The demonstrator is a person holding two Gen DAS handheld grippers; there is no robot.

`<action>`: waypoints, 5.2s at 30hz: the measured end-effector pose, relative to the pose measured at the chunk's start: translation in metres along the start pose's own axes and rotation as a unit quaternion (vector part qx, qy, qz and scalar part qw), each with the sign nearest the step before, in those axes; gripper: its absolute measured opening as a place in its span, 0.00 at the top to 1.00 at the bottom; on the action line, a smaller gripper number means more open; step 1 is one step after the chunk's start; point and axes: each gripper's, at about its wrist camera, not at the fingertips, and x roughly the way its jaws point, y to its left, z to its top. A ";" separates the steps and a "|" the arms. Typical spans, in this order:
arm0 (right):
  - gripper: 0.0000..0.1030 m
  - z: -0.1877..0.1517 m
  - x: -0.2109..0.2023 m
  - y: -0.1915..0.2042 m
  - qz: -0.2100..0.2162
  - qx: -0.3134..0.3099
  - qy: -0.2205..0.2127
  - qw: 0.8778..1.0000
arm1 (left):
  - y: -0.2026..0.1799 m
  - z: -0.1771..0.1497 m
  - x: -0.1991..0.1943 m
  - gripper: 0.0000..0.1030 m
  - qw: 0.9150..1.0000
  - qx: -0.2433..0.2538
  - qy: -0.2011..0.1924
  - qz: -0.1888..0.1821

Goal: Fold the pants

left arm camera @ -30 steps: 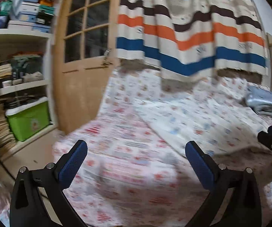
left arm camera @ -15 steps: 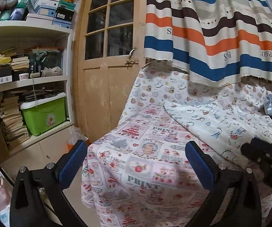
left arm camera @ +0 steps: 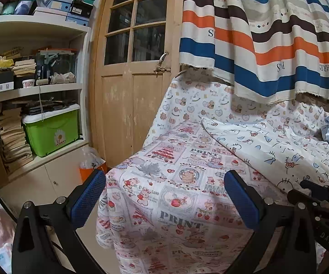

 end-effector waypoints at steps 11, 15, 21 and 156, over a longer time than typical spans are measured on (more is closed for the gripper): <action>0.91 0.008 -0.009 -0.010 -0.036 -0.001 -0.011 0.999 | -0.020 0.039 0.020 0.00 0.997 0.057 -0.003 -0.056; 0.91 0.017 -0.018 -0.007 -0.028 -0.007 -0.027 0.999 | -0.036 0.085 0.061 0.00 0.992 0.090 0.019 -0.091; 0.91 0.034 -0.025 -0.019 -0.032 0.017 -0.047 0.998 | -0.061 0.144 0.157 0.11 0.981 0.082 0.101 -0.147; 0.44 -0.065 -0.181 -0.169 -0.238 0.175 -0.134 0.946 | -0.588 0.118 0.227 0.64 0.852 0.202 0.334 -0.349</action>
